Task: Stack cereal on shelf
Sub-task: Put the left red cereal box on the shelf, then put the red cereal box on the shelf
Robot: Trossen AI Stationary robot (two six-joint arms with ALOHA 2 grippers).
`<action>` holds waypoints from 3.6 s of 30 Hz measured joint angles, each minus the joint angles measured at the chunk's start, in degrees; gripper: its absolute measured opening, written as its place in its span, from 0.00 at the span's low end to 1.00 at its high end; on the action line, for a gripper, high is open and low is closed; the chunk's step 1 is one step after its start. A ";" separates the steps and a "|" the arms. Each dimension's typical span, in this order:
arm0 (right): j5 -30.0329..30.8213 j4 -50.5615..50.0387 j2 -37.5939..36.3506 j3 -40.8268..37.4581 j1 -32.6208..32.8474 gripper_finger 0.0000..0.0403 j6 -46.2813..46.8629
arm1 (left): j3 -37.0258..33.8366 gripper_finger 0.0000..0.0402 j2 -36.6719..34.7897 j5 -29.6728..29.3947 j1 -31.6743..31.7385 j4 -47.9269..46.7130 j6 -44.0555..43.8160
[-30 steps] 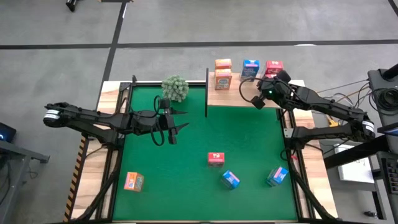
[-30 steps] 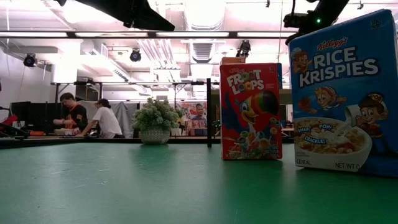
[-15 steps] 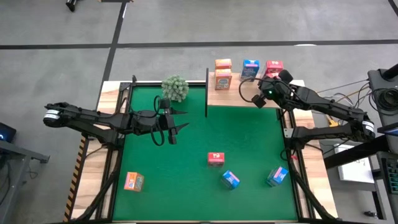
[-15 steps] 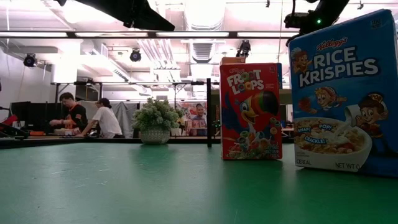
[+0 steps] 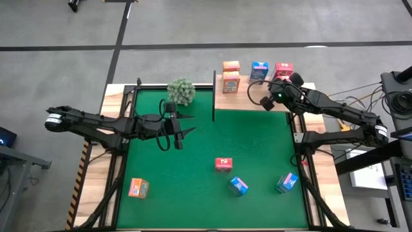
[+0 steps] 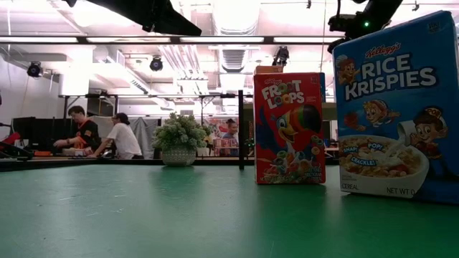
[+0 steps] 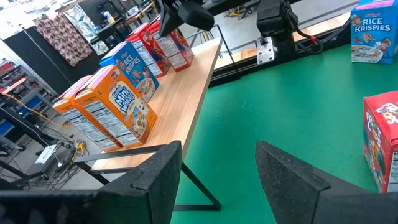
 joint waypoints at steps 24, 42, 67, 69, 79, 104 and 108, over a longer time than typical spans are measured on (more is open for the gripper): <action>-18.07 -24.76 -0.11 13.48 0.02 0.02 21.00 | 0.00 0.47 0.00 0.01 0.00 -0.18 0.00; 0.63 -16.56 0.39 -1.87 0.00 0.02 24.07 | 0.00 0.47 0.00 0.01 0.01 -0.33 0.00; -0.09 -12.26 0.48 -3.41 -1.88 0.02 22.09 | 0.00 0.47 0.00 0.01 0.00 -0.31 0.00; -0.03 -12.24 0.48 -3.62 -1.88 0.02 22.13 | 0.00 0.47 0.00 0.01 0.00 -0.31 0.00; 2.99 -11.85 1.14 -3.82 -1.88 0.02 21.63 | 0.00 0.47 0.00 0.01 0.00 -0.31 0.00; -0.09 14.95 -4.83 -14.38 25.95 0.02 15.72 | 0.00 0.47 0.65 8.76 -0.08 0.56 -11.30; -0.33 25.80 -4.89 -18.98 30.51 0.02 9.83 | -0.12 0.47 3.60 12.37 -1.11 1.41 -13.83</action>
